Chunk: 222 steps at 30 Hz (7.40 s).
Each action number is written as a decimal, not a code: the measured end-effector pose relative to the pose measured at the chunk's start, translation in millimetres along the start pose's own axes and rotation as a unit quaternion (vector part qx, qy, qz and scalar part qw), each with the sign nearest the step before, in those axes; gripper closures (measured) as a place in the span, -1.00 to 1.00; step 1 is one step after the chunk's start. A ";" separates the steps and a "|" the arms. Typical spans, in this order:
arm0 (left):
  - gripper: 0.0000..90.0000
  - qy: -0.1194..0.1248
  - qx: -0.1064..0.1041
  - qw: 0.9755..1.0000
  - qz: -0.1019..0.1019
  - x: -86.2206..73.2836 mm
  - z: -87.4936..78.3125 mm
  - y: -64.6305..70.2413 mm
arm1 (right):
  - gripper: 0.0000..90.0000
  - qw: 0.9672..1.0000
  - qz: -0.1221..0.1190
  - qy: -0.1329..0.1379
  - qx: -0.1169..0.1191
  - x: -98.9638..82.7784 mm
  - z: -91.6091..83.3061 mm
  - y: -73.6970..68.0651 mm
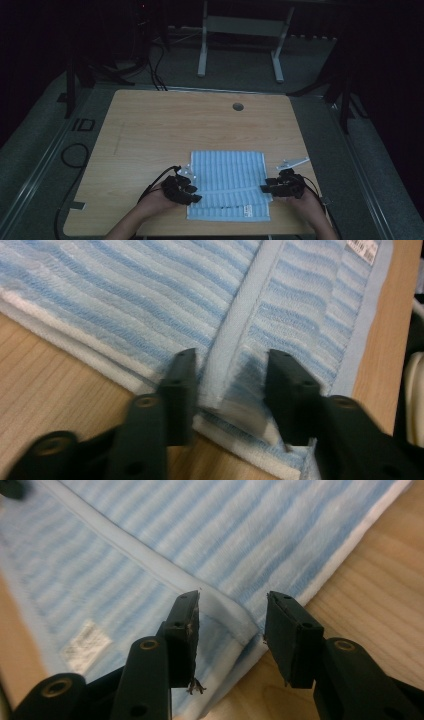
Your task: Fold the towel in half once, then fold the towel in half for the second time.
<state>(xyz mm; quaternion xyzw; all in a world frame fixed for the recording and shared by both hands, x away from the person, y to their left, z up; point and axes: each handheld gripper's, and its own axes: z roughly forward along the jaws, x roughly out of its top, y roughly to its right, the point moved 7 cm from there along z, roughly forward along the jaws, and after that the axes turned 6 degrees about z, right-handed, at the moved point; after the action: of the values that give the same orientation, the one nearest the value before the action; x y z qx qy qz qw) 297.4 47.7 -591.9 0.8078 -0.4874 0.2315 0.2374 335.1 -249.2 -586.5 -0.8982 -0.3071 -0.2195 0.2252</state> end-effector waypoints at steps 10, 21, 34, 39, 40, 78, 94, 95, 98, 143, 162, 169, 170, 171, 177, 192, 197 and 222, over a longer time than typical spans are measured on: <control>0.84 0.067 0.002 0.998 0.021 28.5 -36.6 3.2 | 0.82 0.998 -0.022 0.051 0.007 12.2 -32.8 -16.0; 0.43 0.020 -0.070 0.993 0.091 5.7 -58.7 34.3 | 0.47 0.994 -0.060 0.036 0.089 -32.0 -69.6 -69.4; 0.10 0.042 0.073 0.996 -0.010 17.1 -46.6 -39.4 | 0.23 0.997 -0.046 0.070 -0.002 20.4 -47.2 -24.9; 0.06 0.052 0.101 0.993 -0.037 26.7 -41.4 -67.1 | 0.18 0.996 -0.052 0.069 -0.016 49.0 -35.8 -6.4; 0.06 0.052 0.105 0.992 -0.039 28.3 -40.8 -72.4 | 0.17 0.996 -0.051 0.067 -0.025 53.9 -33.7 -1.2; 0.93 0.043 0.092 0.993 -0.067 64.7 4.9 -144.4 | 0.91 0.998 0.014 0.001 -0.060 99.3 31.7 74.2; 0.93 0.092 0.127 0.986 -0.045 102.4 -37.9 -145.5 | 0.91 0.995 -0.009 0.069 -0.065 146.5 -13.6 64.0; 0.93 0.090 0.125 0.987 -0.047 100.0 -39.0 -144.7 | 0.91 0.996 -0.010 0.069 -0.063 145.3 -14.5 62.5; 0.93 0.087 0.126 0.987 -0.048 94.6 -42.1 -142.6 | 0.92 0.995 -0.015 0.067 -0.065 141.9 -16.3 60.1; -0.04 0.055 0.000 0.998 0.030 22.6 -10.8 -5.9 | 0.22 0.996 -0.066 0.058 0.015 17.2 -11.2 -46.6; 0.05 0.030 0.051 0.998 -0.014 29.2 11.5 -63.4 | 0.15 0.997 -0.068 0.033 -0.028 50.5 37.6 6.7; 0.07 0.015 0.073 0.997 -0.012 35.3 10.7 -87.5 | 0.13 0.997 -0.063 0.030 -0.030 75.3 50.0 18.2; 0.06 0.014 0.075 0.997 -0.012 35.8 10.2 -91.0 | 0.13 0.997 -0.066 0.029 -0.030 79.1 52.1 19.2; 0.07 0.013 0.076 0.997 -0.017 36.0 9.7 -93.7 | 0.13 0.997 -0.064 0.026 -0.031 82.6 54.0 20.0; 0.07 0.004 0.093 0.995 -0.022 34.4 4.4 -111.6 | 0.12 0.997 -0.062 0.023 -0.029 102.8 66.5 22.8; 0.07 -0.017 0.113 0.993 -0.044 30.7 -6.9 -147.8 | 0.11 0.998 -0.056 0.019 -0.035 140.9 92.0 22.2; 0.07 -0.018 0.111 0.993 -0.043 30.7 -7.8 -150.4 | 0.08 0.998 -0.051 0.020 -0.035 145.2 94.3 22.7; -0.95 0.105 0.127 0.983 -0.083 10.7 -38.6 -137.3 | -0.73 0.991 -0.072 0.110 -0.027 113.4 55.6 17.4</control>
<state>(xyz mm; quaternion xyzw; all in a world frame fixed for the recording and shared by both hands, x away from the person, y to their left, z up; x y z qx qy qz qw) 419.6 120.5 -577.0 0.8402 -0.3572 0.3550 0.2011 441.8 -180.2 -575.4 -0.8499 -0.3385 -0.3406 0.2168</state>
